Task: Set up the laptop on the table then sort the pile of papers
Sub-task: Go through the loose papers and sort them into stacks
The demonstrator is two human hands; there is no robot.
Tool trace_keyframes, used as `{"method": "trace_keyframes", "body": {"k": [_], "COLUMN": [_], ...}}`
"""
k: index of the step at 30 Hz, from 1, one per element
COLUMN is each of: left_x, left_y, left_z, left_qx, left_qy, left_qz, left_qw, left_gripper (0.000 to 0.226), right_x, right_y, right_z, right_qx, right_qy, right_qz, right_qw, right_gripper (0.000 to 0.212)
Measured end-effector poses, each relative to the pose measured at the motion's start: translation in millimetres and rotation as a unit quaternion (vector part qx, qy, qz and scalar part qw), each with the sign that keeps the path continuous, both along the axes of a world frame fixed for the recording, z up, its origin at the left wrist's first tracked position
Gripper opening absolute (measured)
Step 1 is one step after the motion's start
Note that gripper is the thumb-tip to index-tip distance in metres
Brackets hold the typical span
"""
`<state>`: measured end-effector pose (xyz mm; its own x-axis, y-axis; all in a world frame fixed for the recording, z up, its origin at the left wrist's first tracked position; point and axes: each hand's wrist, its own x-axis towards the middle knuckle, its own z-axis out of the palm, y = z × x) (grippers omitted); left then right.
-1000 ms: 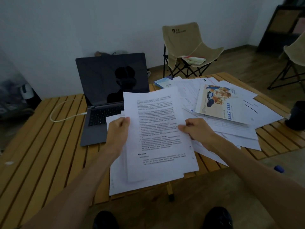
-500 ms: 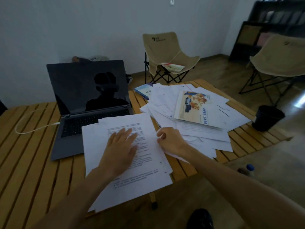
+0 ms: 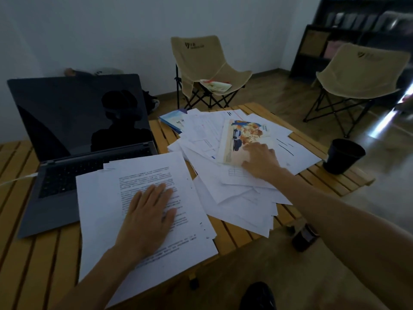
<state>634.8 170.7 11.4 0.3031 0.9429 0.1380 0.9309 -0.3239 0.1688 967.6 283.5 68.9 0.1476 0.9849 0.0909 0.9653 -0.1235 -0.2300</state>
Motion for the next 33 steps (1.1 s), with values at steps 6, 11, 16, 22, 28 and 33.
{"method": "trace_keyframes", "body": {"k": [6, 11, 16, 22, 28, 33], "left_x": [-1, -2, -2, 8, -27, -46], "left_y": [2, 1, 1, -3, 8, -4], "left_z": [-3, -4, -3, 51, 95, 74], "left_qx": [0.004, 0.005, 0.002, -0.155, -0.240, -0.118], "left_qy": [-0.008, -0.006, -0.019, -0.401, -0.664, -0.404], "left_qz": [-0.003, -0.005, -0.004, 0.099, 0.228, 0.331], "left_qw": [1.000, 1.000, 1.000, 0.897, 0.670, 0.845], "left_gripper": [0.088, 0.093, 0.084, 0.054, 0.065, 0.056], "right_x": [-10, -13, -26, -92, -173, -150], "right_y": [9, -2, -23, -93, -184, -171], "right_z": [-5, -6, 13, 71, 34, 27], "right_qx": [-0.110, -0.041, 0.071, 0.245, 0.110, 0.019], "right_qy": [-0.079, -0.182, -0.135, 0.005, -0.068, -0.077], "right_qz": [0.105, 0.144, 0.040, 0.112, 0.451, 0.451], "right_qw": [0.985, 0.972, 0.987, 0.963, 0.883, 0.889], "right_gripper": [0.049, 0.030, 0.033, 0.024, 0.016, 0.025]}}
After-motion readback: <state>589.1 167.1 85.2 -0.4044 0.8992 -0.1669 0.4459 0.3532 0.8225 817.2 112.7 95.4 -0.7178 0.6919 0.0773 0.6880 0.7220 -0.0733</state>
